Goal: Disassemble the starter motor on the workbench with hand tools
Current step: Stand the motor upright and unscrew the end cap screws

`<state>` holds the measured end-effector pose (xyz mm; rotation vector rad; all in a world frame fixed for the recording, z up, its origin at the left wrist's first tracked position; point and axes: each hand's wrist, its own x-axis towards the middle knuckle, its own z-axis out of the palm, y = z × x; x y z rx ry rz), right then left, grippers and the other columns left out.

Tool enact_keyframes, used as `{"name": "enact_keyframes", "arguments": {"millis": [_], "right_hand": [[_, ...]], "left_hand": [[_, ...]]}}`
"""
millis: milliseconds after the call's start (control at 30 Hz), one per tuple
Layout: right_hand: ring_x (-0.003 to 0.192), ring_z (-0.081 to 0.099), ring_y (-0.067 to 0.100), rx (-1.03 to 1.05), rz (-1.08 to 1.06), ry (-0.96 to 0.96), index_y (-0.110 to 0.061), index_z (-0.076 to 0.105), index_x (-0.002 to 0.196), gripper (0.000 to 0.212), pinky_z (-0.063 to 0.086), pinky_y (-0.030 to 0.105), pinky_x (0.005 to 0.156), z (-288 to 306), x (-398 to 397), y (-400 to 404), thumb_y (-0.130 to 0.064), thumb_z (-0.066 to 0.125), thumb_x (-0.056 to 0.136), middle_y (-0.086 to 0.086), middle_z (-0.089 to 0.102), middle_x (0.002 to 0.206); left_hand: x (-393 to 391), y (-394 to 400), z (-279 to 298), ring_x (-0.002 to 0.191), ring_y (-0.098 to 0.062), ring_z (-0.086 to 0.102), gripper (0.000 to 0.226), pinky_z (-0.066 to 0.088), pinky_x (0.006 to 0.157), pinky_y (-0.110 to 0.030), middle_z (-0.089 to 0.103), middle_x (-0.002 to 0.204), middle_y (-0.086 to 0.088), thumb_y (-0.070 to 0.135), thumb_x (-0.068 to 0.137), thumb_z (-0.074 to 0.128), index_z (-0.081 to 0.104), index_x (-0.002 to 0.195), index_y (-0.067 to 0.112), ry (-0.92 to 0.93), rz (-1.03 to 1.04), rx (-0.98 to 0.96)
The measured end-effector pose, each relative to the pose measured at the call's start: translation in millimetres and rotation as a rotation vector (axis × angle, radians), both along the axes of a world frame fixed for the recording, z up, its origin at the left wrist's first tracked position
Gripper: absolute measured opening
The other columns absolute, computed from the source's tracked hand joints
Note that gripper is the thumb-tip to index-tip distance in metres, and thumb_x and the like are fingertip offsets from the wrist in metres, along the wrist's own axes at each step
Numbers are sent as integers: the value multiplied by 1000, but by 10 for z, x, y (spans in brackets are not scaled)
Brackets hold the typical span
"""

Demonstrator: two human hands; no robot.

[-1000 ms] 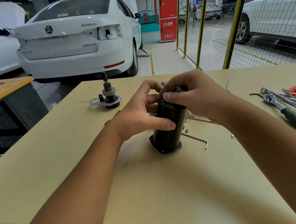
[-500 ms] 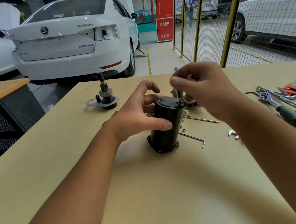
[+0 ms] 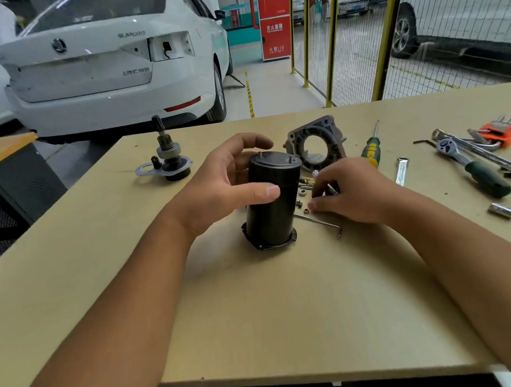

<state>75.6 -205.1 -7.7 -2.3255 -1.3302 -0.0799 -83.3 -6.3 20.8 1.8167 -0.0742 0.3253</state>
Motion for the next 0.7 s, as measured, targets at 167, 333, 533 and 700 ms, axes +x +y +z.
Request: {"name": "enact_keyframes", "arguments": {"millis": [167, 333, 533, 700], "right_hand": [[77, 53, 2, -10, 0, -15, -28, 75, 93, 18, 38, 20, 61, -38, 4, -1, -44, 78, 84, -18, 59, 82], [79, 54, 2, 23, -5, 22, -26, 76, 95, 21, 39, 21, 61, -49, -24, 22, -45, 77, 85, -17, 59, 82], [83, 59, 8, 149, -81, 221, -28, 74, 104, 11, 41, 20, 65, 1, 23, -60, -25, 67, 96, -17, 62, 83], [71, 67, 7, 243, -124, 412, -34, 52, 132, 45, 48, 26, 61, 39, 76, -157, -9, 61, 96, -3, 71, 85]], "left_hand": [[5, -5, -9, 111, -18, 71, 72, 57, 86, -29, 75, 117, 2, 26, 65, 86, 56, 131, 24, 1, 19, 22], [19, -4, -11, 112, -21, 71, 77, 57, 90, -31, 75, 118, 0, 23, 65, 88, 54, 134, 22, -10, 4, 26], [29, -6, -15, 114, -25, 71, 79, 57, 90, -31, 75, 120, -3, 23, 64, 89, 54, 135, 25, -12, -12, 25], [29, 7, -12, 116, -26, 70, 79, 57, 92, -32, 74, 122, -3, 22, 66, 88, 53, 136, 23, -18, -22, 26]]}}
